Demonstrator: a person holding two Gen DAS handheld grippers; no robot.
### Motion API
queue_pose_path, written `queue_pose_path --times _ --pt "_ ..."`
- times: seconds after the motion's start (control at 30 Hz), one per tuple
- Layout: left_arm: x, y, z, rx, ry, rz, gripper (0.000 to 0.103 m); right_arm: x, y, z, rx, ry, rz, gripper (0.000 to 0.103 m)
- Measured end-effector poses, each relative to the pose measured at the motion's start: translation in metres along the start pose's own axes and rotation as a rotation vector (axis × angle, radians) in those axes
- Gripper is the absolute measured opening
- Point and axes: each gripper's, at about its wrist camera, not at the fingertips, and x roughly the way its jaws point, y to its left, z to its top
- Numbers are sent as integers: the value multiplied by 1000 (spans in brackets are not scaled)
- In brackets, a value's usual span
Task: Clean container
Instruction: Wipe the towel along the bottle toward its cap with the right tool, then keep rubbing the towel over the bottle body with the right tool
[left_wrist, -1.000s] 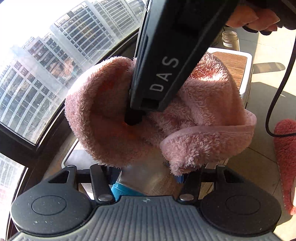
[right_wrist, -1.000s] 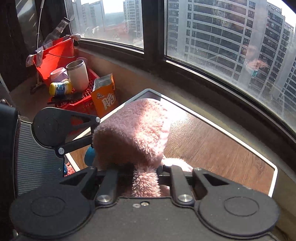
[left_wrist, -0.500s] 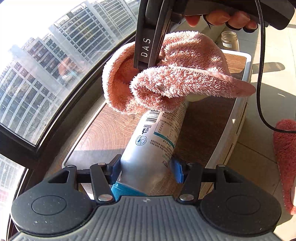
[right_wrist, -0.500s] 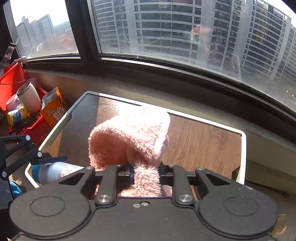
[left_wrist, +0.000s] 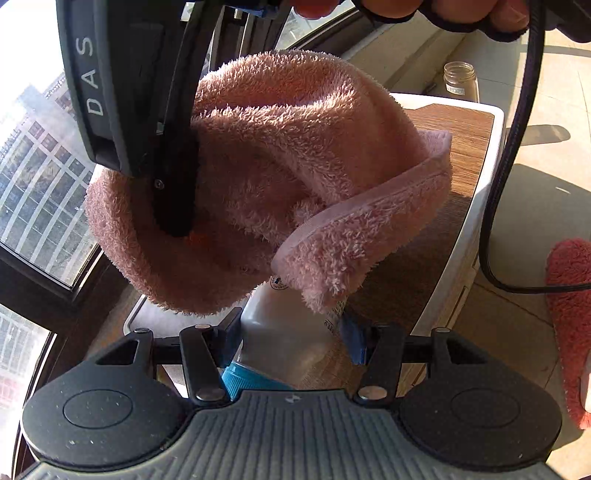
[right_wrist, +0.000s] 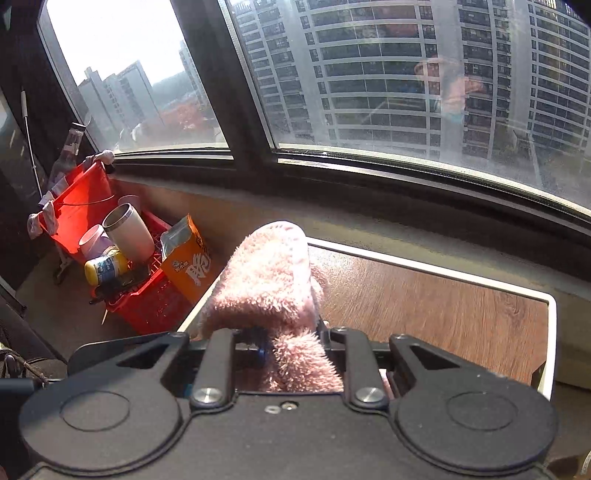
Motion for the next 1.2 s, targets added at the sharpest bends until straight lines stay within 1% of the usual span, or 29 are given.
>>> queue_pose_path --times 0.07,0.17,0.33,0.47,0.6,0.7,0.87,1.0,1.1,1.2 --pt "0 0 0 -1 2 -3 55 11 15 -2 -51 42 26 21" --pt "1 -1 -1 4 10 -12 55 25 25 -10 -105 104 24 20" --pt "1 -4 -1 16 10 -23 55 26 22 -21 -139 139 -13 20" --pt "1 -7 -1 32 8 -24 55 24 8 -27 -149 146 -67 19" --pt "-1 -9 1 40 -5 -10 55 17 -17 -34 -134 141 -159 19" --pt "-2 -10 2 52 -18 14 55 10 -32 -37 -120 130 -216 19" --pt "-5 -17 2 73 -33 53 55 -4 -40 -34 -102 92 -252 19" --pt "-2 -8 2 58 -35 47 55 -12 -33 -27 -104 60 -235 19" --pt "-2 -4 4 47 -36 41 55 -17 -19 -21 -114 43 -181 19" --pt "2 0 8 20 -27 22 55 -19 1 -15 -143 39 -86 19"
